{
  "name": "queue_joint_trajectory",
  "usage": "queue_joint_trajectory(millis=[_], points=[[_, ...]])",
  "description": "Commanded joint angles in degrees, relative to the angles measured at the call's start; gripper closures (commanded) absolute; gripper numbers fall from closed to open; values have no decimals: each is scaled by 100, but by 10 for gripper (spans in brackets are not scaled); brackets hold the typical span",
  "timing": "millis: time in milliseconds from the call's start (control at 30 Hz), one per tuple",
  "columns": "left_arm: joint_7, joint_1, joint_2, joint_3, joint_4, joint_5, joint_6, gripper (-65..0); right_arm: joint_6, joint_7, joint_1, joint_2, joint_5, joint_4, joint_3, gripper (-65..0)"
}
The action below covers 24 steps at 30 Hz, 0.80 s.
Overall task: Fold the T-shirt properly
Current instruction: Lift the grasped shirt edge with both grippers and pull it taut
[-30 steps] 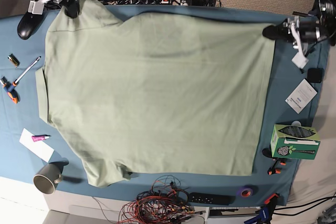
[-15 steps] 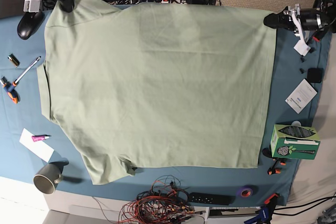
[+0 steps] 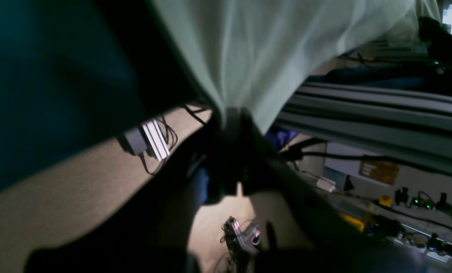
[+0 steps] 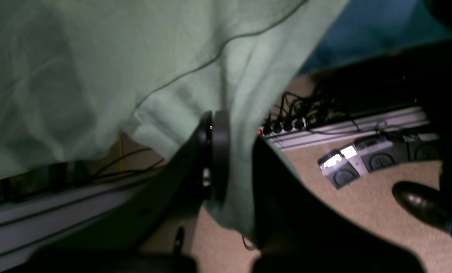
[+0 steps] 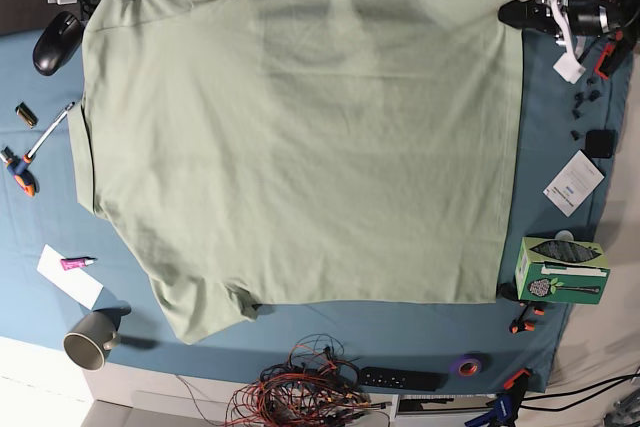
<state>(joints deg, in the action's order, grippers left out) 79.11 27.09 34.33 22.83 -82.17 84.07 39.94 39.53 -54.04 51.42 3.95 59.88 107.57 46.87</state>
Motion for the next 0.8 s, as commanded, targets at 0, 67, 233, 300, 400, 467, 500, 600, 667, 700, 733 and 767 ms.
queue_joint_trajectory(millis=[0,67,233,300,400,467,500,600,667,700,733,767], points=[[59,35,122,39,-72,93,6,0,47,48,153,66,79,81,50,0],[63,44,122,39,-72,93,6,0,47,42,232,63,103,81,50,0],[89,146,125,42,-74,93,6,0,47,2,339,63,122,81,50,0],[89,216,125,42,-74,93,6,0,47,-13,409,57,216,81,50,0],[89,334,125,42,-74,93,6,0,47,-50,525,35,267,81,50,0],[89,389,125,42,-74,93,6,0,47,-50,590,35,269,81,50,0],[89,409,122,46,-74,93,6,0,47,-50,608,35,264,81,50,0],[89,457,125,61,-74,93,6,0,47,-63,638,35,269,81,50,0],[89,466,122,61,-74,93,6,0,47,-79,638,33,269,81,50,0],[89,466,125,61,-74,93,6,0,47,-83,638,35,269,81,50,0],[89,463,125,61,-74,93,6,0,47,-81,638,35,275,81,50,0],[89,463,122,61,-74,93,6,0,47,-85,638,33,323,81,50,0]])
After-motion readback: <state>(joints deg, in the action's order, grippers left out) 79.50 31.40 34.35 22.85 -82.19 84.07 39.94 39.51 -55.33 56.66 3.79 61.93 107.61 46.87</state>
